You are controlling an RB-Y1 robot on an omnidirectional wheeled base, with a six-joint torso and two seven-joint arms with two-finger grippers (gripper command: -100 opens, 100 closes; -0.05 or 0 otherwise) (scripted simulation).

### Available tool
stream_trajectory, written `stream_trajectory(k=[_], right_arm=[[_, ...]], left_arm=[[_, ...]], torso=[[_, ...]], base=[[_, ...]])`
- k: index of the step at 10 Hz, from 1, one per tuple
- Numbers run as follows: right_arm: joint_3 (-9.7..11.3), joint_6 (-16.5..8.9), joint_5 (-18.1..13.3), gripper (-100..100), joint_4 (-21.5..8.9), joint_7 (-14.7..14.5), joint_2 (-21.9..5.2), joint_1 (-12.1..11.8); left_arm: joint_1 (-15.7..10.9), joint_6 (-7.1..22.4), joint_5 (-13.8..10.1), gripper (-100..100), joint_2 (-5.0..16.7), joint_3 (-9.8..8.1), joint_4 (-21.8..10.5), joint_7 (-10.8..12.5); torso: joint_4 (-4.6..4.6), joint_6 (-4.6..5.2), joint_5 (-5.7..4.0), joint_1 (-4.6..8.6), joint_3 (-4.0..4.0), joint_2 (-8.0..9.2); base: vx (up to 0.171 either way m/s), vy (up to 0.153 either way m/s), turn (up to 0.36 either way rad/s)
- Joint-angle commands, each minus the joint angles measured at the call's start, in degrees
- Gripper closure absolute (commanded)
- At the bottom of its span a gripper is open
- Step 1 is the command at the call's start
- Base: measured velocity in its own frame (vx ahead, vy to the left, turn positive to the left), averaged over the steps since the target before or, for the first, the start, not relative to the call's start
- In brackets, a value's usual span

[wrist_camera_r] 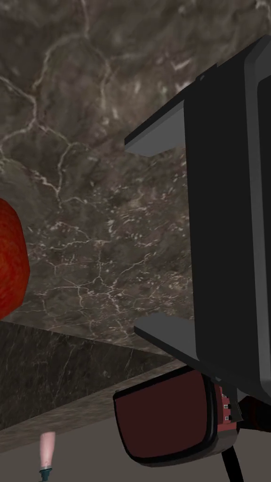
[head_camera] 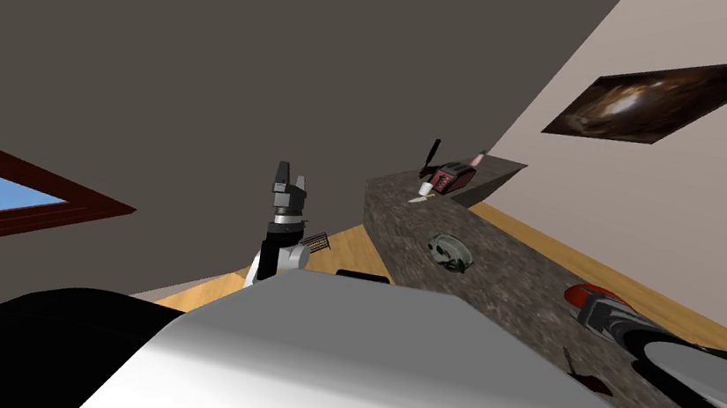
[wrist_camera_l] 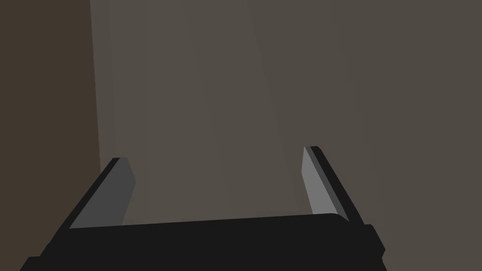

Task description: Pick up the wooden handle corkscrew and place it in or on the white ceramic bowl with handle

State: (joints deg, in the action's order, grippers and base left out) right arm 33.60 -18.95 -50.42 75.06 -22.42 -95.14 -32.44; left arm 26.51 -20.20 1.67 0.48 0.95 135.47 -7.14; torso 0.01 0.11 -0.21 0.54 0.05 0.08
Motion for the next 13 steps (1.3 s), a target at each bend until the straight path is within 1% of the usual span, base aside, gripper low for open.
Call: stream_trajectory(k=[1,2,3,4,5,6,7,8,9,11,12,13], right_arm=[[2.5,-1.1,-1.6,-100,2.9,-1.9,-2.4,-1.7],[2.5,-1.1,-1.6,-100,4.2,-1.9,-2.4,-1.7],[4.3,-1.4,-3.6,-100,6.1,-2.9,-4.2,-3.1],[4.3,-1.4,-3.6,-100,6.8,-2.9,-4.2,-3.1],[6.1,-1.6,-5.7,-100,9.4,-3.9,-6.0,-4.4],[6.1,-1.6,-5.7,-100,9.4,-3.9,-6.0,-4.4],[7.9,-1.9,-7.6,-100,11.6,-4.9,-7.7,-5.6],[7.9,-1.9,-7.6,-100,12.0,-4.9,-7.7,-5.6],[9.7,-2.2,-9.4,-100,14.5,-5.8,-9.4,-6.9],[9.7,-2.2,-9.6,-100,14.5,-5.8,-9.4,-6.9],[11.4,-2.4,-11.5,-100,17.0,-6.7,-11.1,-8.0],[11.4,-2.4,-11.5,-100,17.0,-6.7,-11.1,-8.0]], left_arm=[[0.0,0.0,0.0,0,0.0,0.00,0.0,0.0],[0.0,0.0,0.0,0,0.0,0.00,0.0,0.0],[0.0,0.0,0.0,0,0.0,0.00,0.0,0.0],[0.0,0.0,0.0,0,0.0,0.00,0.0,0.0],[0.0,0.0,0.0,0,0.0,0.00,0.0,0.0],[0.0,0.0,0.0,0,0.0,0.00,0.0,0.0],[0.0,0.0,0.0,0,0.0,0.00,0.0,0.0],[0.0,0.0,0.0,0,0.0,0.00,0.0,0.0],[0.0,0.0,0.0,0,0.0,0.00,0.0,0.0],[0.0,0.0,0.0,0,0.0,0.00,0.0,0.0],[0.0,0.0,0.0,0,0.0,0.00,0.0,0.0],[0.0,0.0,0.0,0,0.0,0.01,0.0,0.0]], torso=[[0.00,0.00,0.00,0.00,0.00,0.00],[-0.01,0.00,0.02,-0.04,-0.02,-0.04],[-0.01,0.00,0.03,-0.13,-0.03,-0.06],[-0.02,-0.02,0.05,-0.16,-0.04,-0.06],[-0.02,0.00,0.05,-0.19,-0.04,-0.06],[-0.02,-0.01,0.04,-0.12,-0.04,-0.06],[-0.02,0.00,0.03,-0.12,-0.04,-0.07],[-0.02,-0.01,0.04,-0.10,-0.05,-0.07],[-0.02,0.01,0.03,-0.12,-0.04,-0.08],[-0.03,0.00,0.04,-0.15,-0.06,-0.11],[-0.02,0.01,0.05,-0.25,-0.06,-0.11],[-0.03,-0.01,0.07,-0.25,-0.07,-0.12]], base=[[-0.024,-0.077,0.049],[-0.021,-0.055,0.038],[-0.024,-0.051,0.091],[-0.024,-0.044,0.040],[-0.025,-0.064,0.062],[-0.022,-0.065,0.043],[-0.024,-0.071,0.069],[-0.021,-0.061,0.047],[-0.012,-0.068,0.076],[-0.014,-0.037,0.022],[-0.010,-0.030,0.074],[-0.011,-0.038,0.048]])
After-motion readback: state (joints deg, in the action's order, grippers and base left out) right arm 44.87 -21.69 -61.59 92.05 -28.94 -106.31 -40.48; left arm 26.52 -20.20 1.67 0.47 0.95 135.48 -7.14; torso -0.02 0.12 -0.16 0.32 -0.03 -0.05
